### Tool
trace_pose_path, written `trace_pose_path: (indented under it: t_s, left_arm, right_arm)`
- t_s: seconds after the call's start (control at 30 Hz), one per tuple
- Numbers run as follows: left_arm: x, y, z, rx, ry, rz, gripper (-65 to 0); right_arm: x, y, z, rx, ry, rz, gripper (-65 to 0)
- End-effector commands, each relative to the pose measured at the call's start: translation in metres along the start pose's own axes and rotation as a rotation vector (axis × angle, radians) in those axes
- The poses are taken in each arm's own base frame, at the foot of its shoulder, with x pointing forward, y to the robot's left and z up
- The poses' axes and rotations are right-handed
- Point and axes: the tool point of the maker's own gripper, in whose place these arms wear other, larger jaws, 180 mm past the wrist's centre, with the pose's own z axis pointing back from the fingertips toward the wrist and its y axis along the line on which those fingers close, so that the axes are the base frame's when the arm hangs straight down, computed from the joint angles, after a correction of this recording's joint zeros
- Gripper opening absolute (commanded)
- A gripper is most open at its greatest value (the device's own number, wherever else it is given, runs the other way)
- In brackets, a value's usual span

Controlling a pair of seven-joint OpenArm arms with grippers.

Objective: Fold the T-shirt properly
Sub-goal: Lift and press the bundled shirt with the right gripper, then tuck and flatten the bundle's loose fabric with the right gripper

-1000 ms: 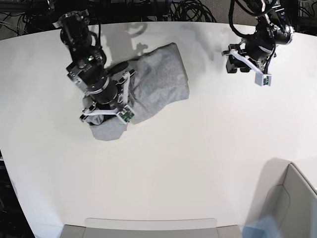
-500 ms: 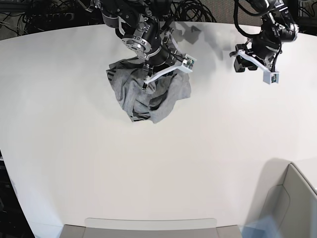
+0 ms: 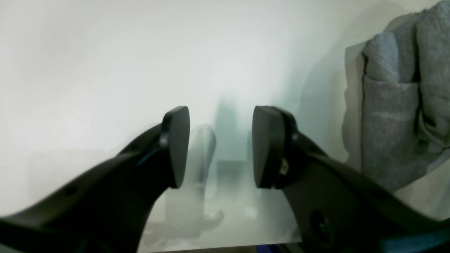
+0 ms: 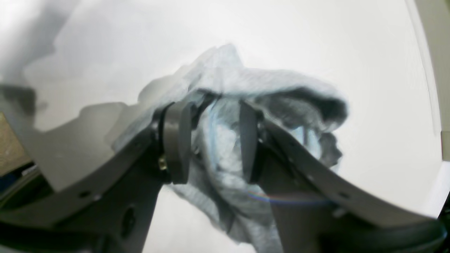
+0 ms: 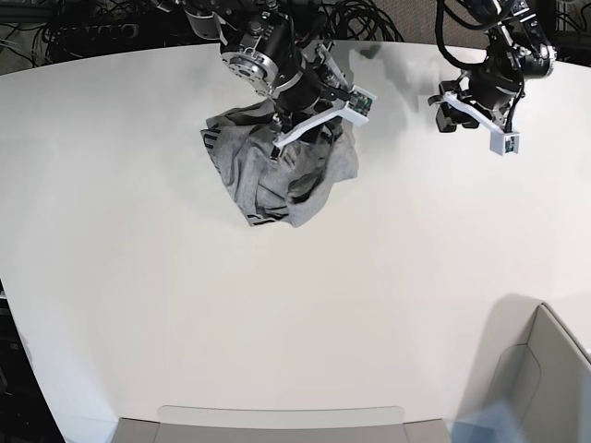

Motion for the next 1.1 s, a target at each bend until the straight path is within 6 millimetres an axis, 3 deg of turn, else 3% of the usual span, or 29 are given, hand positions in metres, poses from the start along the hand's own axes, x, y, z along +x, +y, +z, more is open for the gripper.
trace_pose_path:
  t_s: [0.0, 0.1, 0.27, 0.33, 0.4, 0.47, 0.5, 0.57, 0.67, 0.8, 0.9, 1.07]
  left_arm:
    - [0.009, 0.001, 0.004, 0.001, -0.033, -0.012, -36.3]
    - [0.009, 0.001, 0.004, 0.001, -0.033, -0.012, -36.3]
    - [0.009, 0.001, 0.004, 0.001, -0.032, -0.012, -36.3]
    - [0.009, 0.001, 0.004, 0.001, -0.032, -0.012, -36.3]
    - [0.008, 0.001, 0.004, 0.001, -0.03, -0.011, -36.3]
    - [0.008, 0.0, 0.004, -0.001, -0.03, -0.011, -36.3]
    - [0.008, 0.0, 0.004, -0.001, -0.03, -0.011, -36.3]
    - [0.008, 0.0, 0.004, -0.001, -0.03, -0.011, -36.3]
    - [0.008, 0.0, 0.003, -0.001, -0.029, -0.009, -36.3]
    - [0.014, 0.0, -0.006, -0.015, -0.034, 0.012, -36.3]
    - [0.01, 0.002, -0.011, -0.018, -0.018, 0.029, -36.3]
    - [0.003, 0.003, -0.022, -0.031, 0.01, 0.057, -36.3]
  right_arm:
    - [0.007, -0.001, 0.003, -0.007, -0.028, -0.004, -41.9]
    - [0.005, -0.005, 0.004, -0.02, -0.025, -0.019, -41.9]
    - [-0.012, -0.089, 0.006, -0.219, 0.01, -0.085, -42.6]
    - [-0.012, -0.12, 0.01, -0.27, -0.008, -0.123, -47.3]
    - [-0.013, -0.148, 0.015, -0.297, -0.037, -0.188, -56.5]
    - [-0.017, -0.168, 0.02, -0.307, -0.07, -0.265, -65.0]
    - [-0.021, -0.173, 0.021, -0.308, -0.072, -0.289, -65.0]
    - [-0.044, -0.165, 0.009, -0.257, 0.017, -0.299, -65.0]
    - [-0.06, -0.115, -0.004, -0.082, 0.123, -0.185, -65.0]
    - [-0.074, -0.041, 0.01, 0.114, 0.173, 0.008, -65.0]
    - [-0.095, -0.004, 0.017, 0.238, 0.199, 0.149, -65.0]
    - [-0.086, 0.03, 0.02, 0.339, 0.121, 0.259, -65.0]
